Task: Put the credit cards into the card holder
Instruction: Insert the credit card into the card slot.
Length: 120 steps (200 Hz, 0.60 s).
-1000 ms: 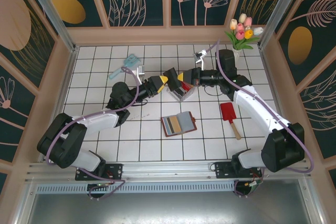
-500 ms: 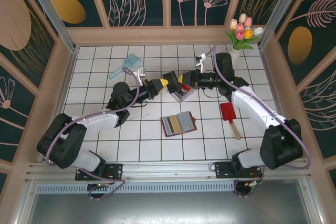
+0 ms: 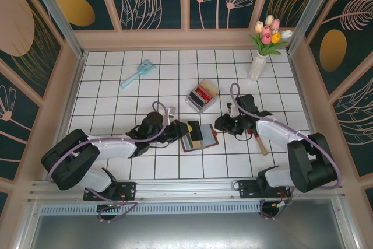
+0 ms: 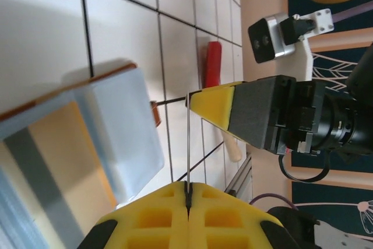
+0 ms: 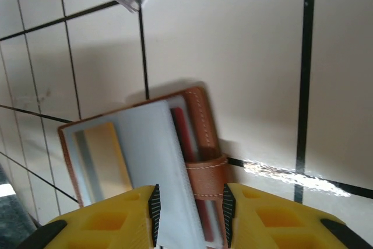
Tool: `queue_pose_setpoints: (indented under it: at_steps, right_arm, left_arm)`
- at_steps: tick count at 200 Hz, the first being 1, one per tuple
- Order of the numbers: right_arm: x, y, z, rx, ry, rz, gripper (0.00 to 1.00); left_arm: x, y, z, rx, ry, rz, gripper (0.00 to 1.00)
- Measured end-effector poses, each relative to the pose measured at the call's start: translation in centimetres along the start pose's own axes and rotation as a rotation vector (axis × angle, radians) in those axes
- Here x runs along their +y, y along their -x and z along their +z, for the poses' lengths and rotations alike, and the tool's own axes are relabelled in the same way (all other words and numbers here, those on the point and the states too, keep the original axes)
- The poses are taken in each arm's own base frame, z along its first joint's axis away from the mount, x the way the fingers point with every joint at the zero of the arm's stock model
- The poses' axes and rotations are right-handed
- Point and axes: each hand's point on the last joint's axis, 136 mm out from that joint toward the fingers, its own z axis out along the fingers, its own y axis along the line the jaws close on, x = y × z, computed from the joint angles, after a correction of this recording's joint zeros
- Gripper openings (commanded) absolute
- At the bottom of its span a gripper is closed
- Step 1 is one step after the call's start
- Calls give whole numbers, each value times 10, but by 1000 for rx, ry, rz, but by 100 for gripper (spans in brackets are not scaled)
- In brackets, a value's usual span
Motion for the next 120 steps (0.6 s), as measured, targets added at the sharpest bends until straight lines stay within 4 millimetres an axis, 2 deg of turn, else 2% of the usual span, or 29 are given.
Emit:
queue_pose_setpoints:
  at_steps: [41,80,120]
  right_arm:
    - [-4,-2,7,-11,11,-15,36]
    - [-7,-4,15,1,8,-17,35]
    - [-10,-4,20,7,4,-15,31]
  left_arm:
    - [28,-12,11,-2,70,-38,0]
    - [40,-16,23,-19,97,-69,0]
    - [46,-12,24,-52,121,-85,0]
